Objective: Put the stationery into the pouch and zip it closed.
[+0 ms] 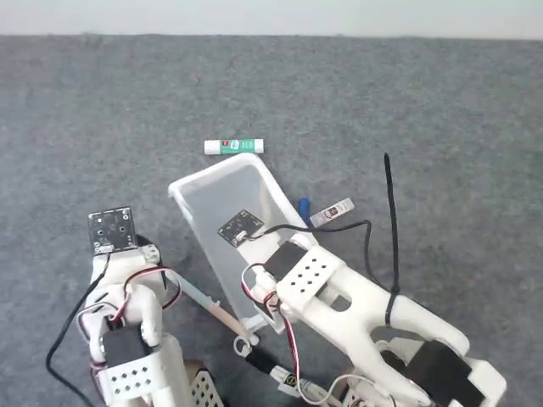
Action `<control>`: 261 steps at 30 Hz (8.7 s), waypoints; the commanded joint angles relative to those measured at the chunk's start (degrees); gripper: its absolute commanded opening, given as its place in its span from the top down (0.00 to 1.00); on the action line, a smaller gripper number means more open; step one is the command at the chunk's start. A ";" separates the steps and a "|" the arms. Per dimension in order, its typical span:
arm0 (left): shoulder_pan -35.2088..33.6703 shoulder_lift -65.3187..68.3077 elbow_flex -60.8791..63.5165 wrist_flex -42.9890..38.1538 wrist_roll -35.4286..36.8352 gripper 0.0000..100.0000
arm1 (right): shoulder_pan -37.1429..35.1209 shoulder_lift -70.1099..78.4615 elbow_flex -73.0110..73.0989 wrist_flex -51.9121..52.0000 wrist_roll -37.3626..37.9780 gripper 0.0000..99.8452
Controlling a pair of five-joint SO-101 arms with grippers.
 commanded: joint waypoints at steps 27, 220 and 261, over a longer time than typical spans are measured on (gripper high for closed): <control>-0.53 -0.79 -1.89 -2.02 0.09 0.99 | 7.08 -24.48 -1.58 -11.12 7.03 0.99; 11.69 -0.79 -9.27 -0.62 11.34 0.81 | 7.16 -40.22 21.45 -44.00 8.18 0.99; 3.60 -0.79 -10.07 -2.90 8.09 0.99 | 23.25 -40.40 16.09 -34.51 8.26 0.99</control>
